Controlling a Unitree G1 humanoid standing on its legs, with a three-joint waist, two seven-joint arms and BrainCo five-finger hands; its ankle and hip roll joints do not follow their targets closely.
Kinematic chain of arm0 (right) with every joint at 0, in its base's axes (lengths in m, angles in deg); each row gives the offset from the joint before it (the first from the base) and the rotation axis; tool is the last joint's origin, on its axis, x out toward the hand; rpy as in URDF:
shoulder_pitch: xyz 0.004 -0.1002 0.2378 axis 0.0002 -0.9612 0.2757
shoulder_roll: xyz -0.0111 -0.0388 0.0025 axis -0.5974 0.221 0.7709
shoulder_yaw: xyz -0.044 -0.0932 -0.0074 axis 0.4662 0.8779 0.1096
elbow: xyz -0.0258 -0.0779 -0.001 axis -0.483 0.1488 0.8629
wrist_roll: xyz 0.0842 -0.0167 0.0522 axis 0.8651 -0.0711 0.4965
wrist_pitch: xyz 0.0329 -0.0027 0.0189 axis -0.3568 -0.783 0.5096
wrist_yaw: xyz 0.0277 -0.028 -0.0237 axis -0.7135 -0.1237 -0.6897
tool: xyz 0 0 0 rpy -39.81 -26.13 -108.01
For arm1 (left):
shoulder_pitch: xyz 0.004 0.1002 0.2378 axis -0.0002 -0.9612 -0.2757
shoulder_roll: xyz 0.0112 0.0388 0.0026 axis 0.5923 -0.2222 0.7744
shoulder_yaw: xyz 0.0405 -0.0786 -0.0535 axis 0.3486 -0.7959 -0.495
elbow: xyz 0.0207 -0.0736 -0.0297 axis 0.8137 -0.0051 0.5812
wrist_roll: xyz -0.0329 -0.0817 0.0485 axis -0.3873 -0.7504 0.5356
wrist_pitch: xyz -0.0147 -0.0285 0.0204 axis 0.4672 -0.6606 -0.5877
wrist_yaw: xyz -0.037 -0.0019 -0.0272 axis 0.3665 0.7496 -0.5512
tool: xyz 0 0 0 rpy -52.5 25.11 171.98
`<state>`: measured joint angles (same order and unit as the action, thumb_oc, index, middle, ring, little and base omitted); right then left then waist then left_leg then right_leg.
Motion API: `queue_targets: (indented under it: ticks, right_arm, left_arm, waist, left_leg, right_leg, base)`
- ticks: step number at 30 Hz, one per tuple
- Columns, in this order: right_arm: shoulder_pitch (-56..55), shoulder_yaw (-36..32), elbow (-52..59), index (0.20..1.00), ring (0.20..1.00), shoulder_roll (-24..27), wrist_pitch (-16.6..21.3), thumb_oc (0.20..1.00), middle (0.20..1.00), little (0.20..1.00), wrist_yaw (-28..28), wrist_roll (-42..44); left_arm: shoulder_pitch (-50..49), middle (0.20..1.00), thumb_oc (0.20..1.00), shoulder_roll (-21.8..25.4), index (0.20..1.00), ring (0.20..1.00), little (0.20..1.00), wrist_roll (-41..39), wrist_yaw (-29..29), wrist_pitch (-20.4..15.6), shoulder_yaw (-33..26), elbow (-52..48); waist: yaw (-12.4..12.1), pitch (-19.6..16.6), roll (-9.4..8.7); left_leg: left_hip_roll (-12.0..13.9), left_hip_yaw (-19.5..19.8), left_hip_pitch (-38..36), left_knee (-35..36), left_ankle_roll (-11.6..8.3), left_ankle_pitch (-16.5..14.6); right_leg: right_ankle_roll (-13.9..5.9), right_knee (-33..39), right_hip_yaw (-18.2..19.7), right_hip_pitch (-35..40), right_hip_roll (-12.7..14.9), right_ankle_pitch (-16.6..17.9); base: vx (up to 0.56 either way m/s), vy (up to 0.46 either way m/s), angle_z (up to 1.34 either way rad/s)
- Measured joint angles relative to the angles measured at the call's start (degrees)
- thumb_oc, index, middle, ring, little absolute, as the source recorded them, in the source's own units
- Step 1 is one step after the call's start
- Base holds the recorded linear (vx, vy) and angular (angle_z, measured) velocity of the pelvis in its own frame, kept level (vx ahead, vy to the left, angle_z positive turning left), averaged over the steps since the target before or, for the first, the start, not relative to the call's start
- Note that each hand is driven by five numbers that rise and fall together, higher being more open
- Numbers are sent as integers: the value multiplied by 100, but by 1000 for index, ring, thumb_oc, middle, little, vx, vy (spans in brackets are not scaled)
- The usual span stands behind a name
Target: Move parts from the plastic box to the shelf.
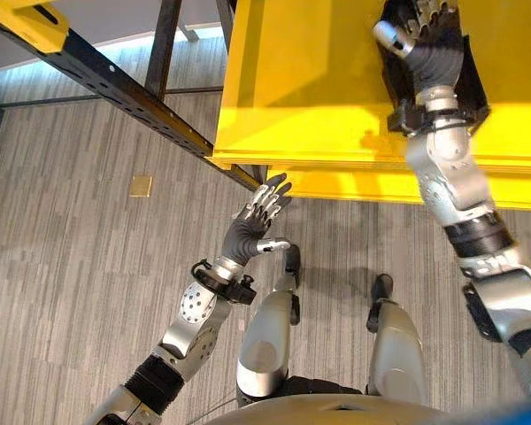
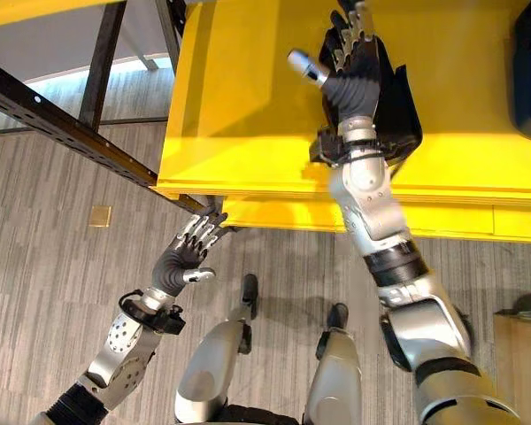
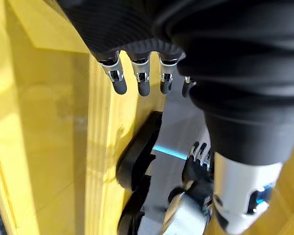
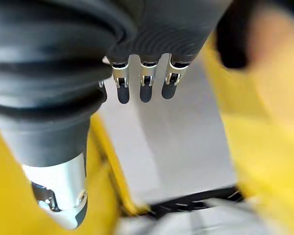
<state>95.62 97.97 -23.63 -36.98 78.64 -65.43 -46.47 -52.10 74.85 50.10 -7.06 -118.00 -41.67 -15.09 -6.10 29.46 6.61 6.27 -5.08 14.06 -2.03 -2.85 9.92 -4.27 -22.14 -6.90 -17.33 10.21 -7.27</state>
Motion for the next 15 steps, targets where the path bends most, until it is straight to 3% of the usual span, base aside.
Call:
queue_targets:
  ticks: [1, 6, 7, 11, 15]
  right_arm:
    - [-549, 153, 485, 1000, 1000, 339, -250, 1000, 1000, 1000, -232, -770]
    - [-2046, -59, 1509, 1000, 1000, 1622, -447, 1000, 1000, 1000, -702, -1636]
    - [-2636, -412, 1875, 1000, 1000, 1896, -463, 1000, 1000, 1000, -821, -1841]
    - [-3613, -877, 2565, 1000, 1000, 2438, -278, 1000, 1000, 1000, -930, -2199]
    - [-4118, -1466, 2635, 1000, 1000, 3083, 9, 1000, 1000, 1000, -1062, -2269]
  left_arm:
    - [-43, 1000, 1000, 8, 1000, 1000, 1000, 10, -56, 0, -98, -76]
    - [-37, 1000, 1000, 28, 1000, 1000, 1000, 104, -231, -23, -268, -93]
    - [-47, 1000, 1000, 53, 1000, 1000, 1000, 105, -333, -78, -276, -92]
    - [-221, 1000, 1000, 191, 1000, 1000, 1000, 115, -434, -170, -439, -89]
    - [-326, 1000, 1000, 190, 1000, 1000, 1000, 245, -512, -340, -436, -105]
  waist:
    - [116, 1, -180]
    - [421, 46, -390]
    - [563, 69, -478]
    - [939, 79, -812]
    - [987, 79, -807]
  left_leg:
    - [26, -73, 1, -4, -4, -27]
    - [79, -191, 8, 17, 7, -57]
    - [154, -233, 12, 19, -8, -67]
    - [296, -307, -12, -5, -70, -110]
    - [389, -396, -20, -5, -95, -128]
  right_leg:
    - [-4, 48, 29, -11, -19, 19]
    - [-12, 241, 131, -18, -93, 141]
    - [-6, 308, 139, -19, -138, 180]
    - [52, 469, 192, 12, -317, 273]
    - [42, 620, 293, 16, -429, 339]
  base:
    - [-18, 6, -11]
    - [-28, -21, -15]
    - [-33, -75, -20]
    - [-16, -63, -23]
    - [-19, -46, -18]
